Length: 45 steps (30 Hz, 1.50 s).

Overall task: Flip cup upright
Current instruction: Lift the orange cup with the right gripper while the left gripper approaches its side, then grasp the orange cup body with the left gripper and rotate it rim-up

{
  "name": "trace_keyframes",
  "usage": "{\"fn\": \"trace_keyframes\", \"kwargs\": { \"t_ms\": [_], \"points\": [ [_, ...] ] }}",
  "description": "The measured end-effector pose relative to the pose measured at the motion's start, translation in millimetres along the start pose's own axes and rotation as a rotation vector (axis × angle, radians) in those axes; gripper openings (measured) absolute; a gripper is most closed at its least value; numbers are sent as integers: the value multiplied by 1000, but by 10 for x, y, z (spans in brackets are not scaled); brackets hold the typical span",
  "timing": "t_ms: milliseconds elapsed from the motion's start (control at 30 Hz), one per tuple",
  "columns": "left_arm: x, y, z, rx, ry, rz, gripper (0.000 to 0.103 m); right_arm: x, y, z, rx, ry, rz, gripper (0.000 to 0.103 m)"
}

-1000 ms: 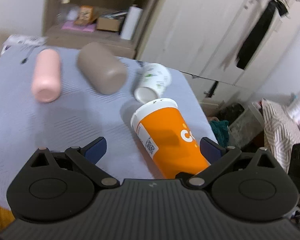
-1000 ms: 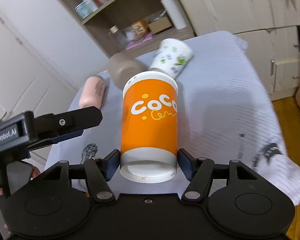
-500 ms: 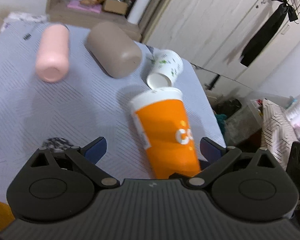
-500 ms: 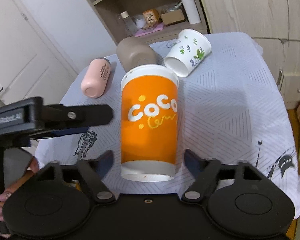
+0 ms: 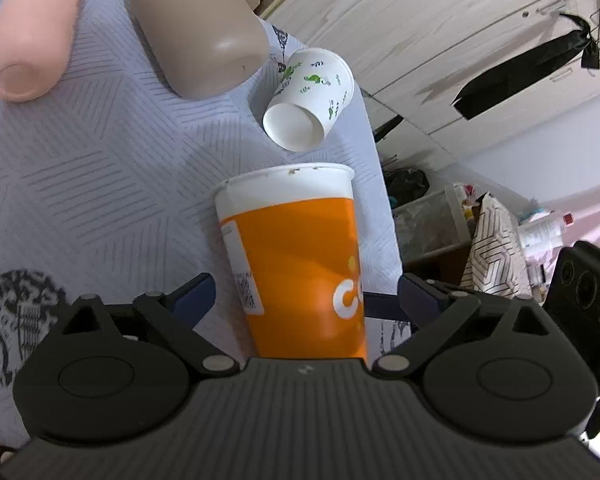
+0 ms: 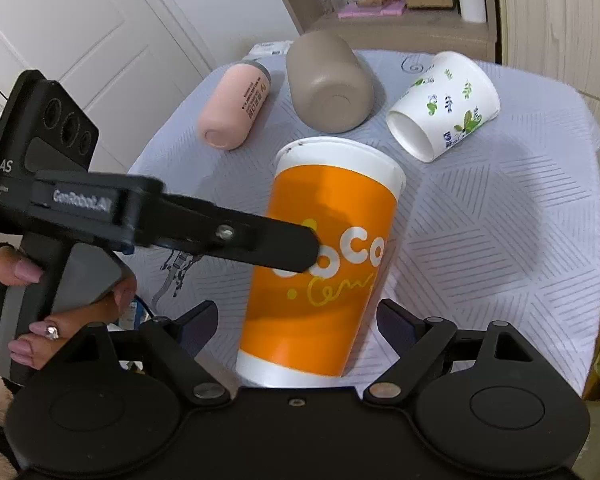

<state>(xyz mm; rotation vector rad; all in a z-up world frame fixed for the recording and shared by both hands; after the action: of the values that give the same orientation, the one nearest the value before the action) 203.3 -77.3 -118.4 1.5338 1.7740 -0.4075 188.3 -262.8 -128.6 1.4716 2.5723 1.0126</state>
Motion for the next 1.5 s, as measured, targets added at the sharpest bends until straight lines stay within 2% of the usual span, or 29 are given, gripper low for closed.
{"fn": "trace_keyframes", "kwargs": {
  "t_ms": [100,167,233,267,333,467,567,933,1133,1233,1500],
  "points": [
    [17,27,80,23,20,1,83,-42,49,52,11,8,9,89],
    [42,50,117,19,29,-13,83,-70,81,71,19,17,22,89],
    [67,60,146,18,15,-22,81,-102,115,86,13,22,35,85],
    [82,63,148,22,4,-27,78,-121,127,91,12,26,44,79],
    [95,58,140,18,-11,-22,75,-179,124,82,2,37,82,76],
    [14,15,57,-18,-1,57,74,-162,100,33,-23,41,81,76],
    [-87,-46,-67,-66,13,142,74,-34,80,-42,-63,24,29,76],
    [-292,-309,-646,-267,-22,394,74,569,-24,-333,-259,-145,-295,76],
    [-343,-403,-788,-363,26,548,74,803,-141,-286,-376,-281,-434,75],
    [-331,-371,-783,-359,41,572,74,861,-105,-177,-366,-325,-428,75],
    [-368,-357,-780,-424,96,703,74,875,-46,-13,-422,-375,-446,75]
  ]
}}
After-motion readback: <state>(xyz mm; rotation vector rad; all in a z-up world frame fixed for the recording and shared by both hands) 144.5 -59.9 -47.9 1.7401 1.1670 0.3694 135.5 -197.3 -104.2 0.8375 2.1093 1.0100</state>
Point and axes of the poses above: each gripper's, at about its wrist camera, not at the fingertips, and z roughly the way its jaws point, x to its left, y to its top, the point moved 2 cm from there along z, roughly the way its jaws point, and after that the axes turned 9 degrees about -z, right-handed, at the moved point
